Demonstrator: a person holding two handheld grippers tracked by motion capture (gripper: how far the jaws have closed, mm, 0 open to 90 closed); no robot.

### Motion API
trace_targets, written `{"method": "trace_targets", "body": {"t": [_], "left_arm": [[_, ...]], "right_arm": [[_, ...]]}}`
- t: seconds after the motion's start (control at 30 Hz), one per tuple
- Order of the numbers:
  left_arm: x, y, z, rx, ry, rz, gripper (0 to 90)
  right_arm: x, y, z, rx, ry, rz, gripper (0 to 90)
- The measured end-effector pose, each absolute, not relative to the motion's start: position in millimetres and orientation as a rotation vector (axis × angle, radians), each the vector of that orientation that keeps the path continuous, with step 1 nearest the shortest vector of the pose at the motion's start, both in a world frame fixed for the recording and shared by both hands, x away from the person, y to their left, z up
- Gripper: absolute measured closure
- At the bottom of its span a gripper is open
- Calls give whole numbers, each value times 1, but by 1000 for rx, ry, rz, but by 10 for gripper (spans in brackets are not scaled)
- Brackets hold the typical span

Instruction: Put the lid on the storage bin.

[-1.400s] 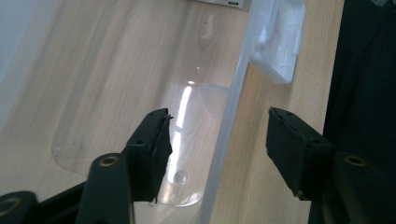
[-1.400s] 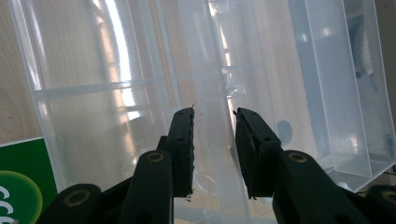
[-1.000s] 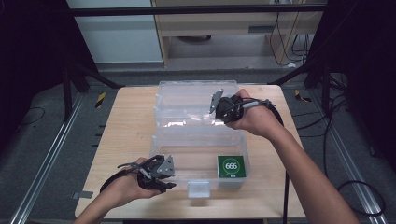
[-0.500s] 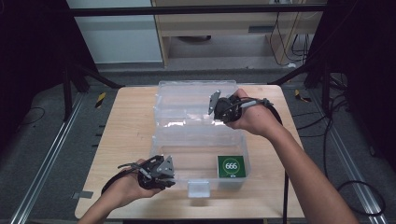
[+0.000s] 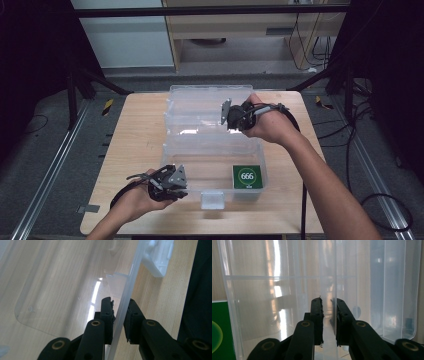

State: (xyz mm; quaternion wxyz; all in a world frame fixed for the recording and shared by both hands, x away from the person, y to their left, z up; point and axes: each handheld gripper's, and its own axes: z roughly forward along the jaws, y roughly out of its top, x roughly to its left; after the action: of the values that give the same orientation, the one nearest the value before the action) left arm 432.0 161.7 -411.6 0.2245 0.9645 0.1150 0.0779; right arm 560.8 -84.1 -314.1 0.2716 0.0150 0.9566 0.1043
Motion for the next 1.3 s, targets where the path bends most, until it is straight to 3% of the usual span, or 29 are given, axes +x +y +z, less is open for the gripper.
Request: {"method": "trace_targets", "body": {"t": [0.7, 1.3], "left_arm": [[429, 161, -413, 2643, 349, 246, 776], [427, 160, -414, 2633, 367, 263, 766]], "right_arm": [[551, -85, -309, 38, 2593, 333, 854], [529, -89, -305, 19, 2561, 394, 854]]}}
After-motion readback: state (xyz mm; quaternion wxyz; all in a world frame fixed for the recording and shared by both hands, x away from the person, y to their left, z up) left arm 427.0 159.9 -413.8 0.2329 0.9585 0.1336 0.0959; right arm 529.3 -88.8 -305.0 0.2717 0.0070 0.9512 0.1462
